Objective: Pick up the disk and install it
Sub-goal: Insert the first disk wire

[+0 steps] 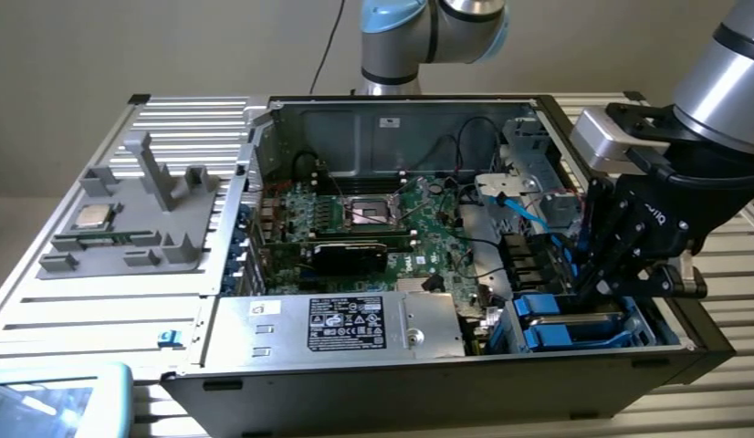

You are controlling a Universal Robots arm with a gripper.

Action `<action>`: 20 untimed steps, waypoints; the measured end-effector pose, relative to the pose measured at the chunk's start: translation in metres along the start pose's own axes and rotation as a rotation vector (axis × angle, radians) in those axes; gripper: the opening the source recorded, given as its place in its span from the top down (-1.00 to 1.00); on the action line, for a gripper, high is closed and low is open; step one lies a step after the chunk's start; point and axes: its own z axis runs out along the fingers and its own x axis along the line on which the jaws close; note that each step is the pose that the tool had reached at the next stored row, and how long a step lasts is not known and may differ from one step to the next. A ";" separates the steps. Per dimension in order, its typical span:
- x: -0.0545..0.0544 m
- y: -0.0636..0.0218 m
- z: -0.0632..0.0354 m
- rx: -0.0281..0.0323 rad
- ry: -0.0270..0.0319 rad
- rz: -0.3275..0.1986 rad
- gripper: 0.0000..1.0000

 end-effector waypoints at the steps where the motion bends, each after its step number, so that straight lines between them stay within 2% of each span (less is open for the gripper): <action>1: 0.000 0.0002 0.0002 0.0001 0.0000 0.000 0.67; 15: 0.000 0.0013 0.0005 0.0006 -0.0003 0.000 0.63; 16: 0.000 0.0014 -0.0001 0.0006 0.0000 0.000 0.63; 17: 0.000 0.0015 -0.0007 0.0007 0.0000 0.000 0.50; 19: 0.000 0.0019 -0.0043 0.0006 0.0000 0.000 0.50; 20: 0.001 0.0024 -0.0092 0.0007 0.0002 0.000 0.50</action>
